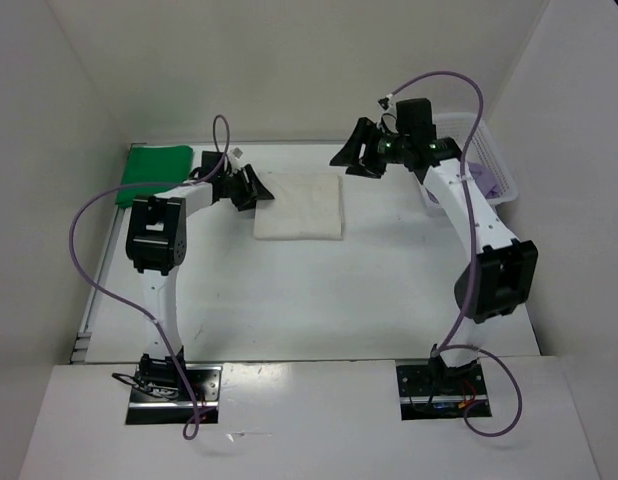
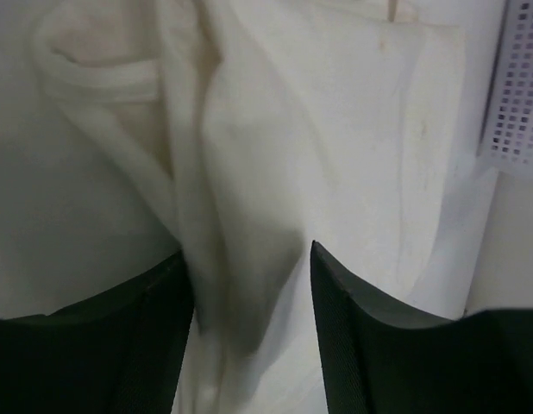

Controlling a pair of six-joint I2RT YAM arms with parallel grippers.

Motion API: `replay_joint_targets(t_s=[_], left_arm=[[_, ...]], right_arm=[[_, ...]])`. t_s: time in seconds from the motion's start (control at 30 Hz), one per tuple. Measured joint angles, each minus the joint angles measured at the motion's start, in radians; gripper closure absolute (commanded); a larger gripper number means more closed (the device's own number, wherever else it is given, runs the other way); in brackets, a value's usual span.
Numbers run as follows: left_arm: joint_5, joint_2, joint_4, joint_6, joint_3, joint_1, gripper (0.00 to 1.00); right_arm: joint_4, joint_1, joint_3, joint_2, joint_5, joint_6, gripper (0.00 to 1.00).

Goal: Fold and stack the t-shirts
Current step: Put the neatly folded tshirt into the corner of the board with the left arm

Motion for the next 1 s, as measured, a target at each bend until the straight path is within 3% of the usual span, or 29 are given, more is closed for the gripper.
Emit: replay_joint_targets(t_s=[0.07,0.1,0.2,0.23,0.57,0.67,0.8,0.87,0.97,1.0], left_arm=[[0.024,0.039,0.018,-0.004,0.043,-0.023,0.47],[0.028,0.053,0.028,-0.005,0.059,-0.035,0.59],[0.035,0.082,0.040,-0.024,0.076,-0.068,0.79],[0.039,0.089,0.036,-0.034,0.085,-0.075,0.82],[0.030,0.085,-0.033,-0.110,0.311,-0.077,0.90],[0.026,0.032,-0.054,-0.116,0.341,-0.011,0.90],[0.012,-0.077,-0.063,-0.130,0.340,0.161,0.90],[-0.010,-0.149,-0.027,-0.135,0.288,0.267,0.67],[-0.079,-0.304,0.060,-0.154,0.083,0.440,0.15],[-0.110,-0.364,0.103,-0.169,-0.016,0.491,0.02]], right_arm=[[0.038,-0.005,-0.101,-0.072,-0.006,0.001,0.35],[0.056,-0.010,-0.157,-0.102,-0.013,0.004,0.35],[0.090,-0.023,-0.315,-0.162,-0.024,0.025,0.35],[0.099,-0.026,-0.357,-0.171,-0.029,0.031,0.35],[0.125,-0.034,-0.522,-0.235,-0.037,0.060,0.35],[0.138,-0.039,-0.523,-0.253,-0.044,0.049,0.35],[0.143,-0.044,-0.526,-0.251,-0.055,0.039,0.35],[0.145,-0.045,-0.526,-0.248,-0.066,0.030,0.35],[0.146,-0.045,-0.526,-0.239,-0.086,0.018,0.35],[0.146,-0.045,-0.526,-0.235,-0.093,0.015,0.35]])
